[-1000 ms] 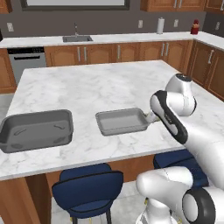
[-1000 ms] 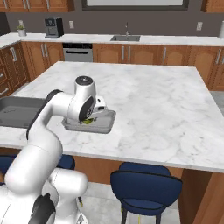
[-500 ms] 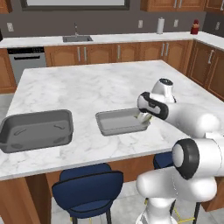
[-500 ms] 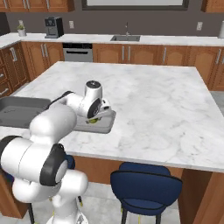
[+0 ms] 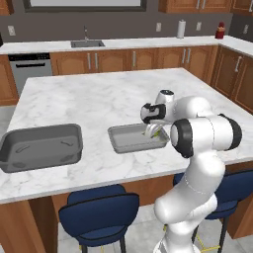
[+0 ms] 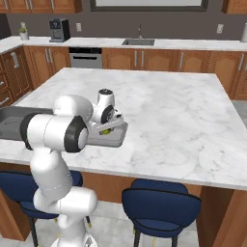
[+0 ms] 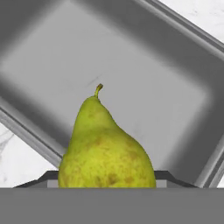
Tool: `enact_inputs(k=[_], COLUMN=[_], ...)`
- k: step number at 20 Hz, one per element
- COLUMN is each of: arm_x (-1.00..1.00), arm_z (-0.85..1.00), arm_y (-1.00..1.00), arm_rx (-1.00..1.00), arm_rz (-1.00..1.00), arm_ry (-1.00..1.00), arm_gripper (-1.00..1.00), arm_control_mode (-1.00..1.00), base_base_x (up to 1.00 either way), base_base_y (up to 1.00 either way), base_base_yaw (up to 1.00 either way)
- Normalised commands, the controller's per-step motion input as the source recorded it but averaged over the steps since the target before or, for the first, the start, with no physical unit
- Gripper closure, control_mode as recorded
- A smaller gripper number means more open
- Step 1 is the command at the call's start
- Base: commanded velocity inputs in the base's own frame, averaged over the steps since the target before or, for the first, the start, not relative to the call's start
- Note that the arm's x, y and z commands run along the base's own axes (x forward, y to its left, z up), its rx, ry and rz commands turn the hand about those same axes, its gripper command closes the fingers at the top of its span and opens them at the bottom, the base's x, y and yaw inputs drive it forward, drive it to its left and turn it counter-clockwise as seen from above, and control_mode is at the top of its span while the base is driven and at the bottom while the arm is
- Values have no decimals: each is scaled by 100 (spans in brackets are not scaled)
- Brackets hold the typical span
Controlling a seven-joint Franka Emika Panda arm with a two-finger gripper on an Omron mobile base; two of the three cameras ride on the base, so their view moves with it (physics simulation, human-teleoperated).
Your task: Place the cold items (banana and pear) from the fridge in one tupperware on the dining counter. Place the warm items (hot dog and kebab skewer) in the stove area in another tupperware.
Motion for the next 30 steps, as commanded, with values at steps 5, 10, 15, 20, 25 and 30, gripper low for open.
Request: enact_inputs(k=[5,10,15,20,25,30], arm_x=[63,58,57,15,-26,-68], arm_z=[-59,-48,-44,-22,-4,11], arm_y=[7,1,0,0,-1,-2], arm_rx=[-4,0,0,0,0,2], arm_rz=[7,8,8,6,7,2], arm_ry=[0,0,0,-4,-13,-31], arm_gripper=[100,100,100,-100,-100,-100], arm_control_mode=[-100,-100,-100,-100,-100,-100], base_base_x=[0,0,0,0,0,0], base_base_y=[0,0,0,0,0,0], base_base_yaw=[0,0,0,0,0,0])
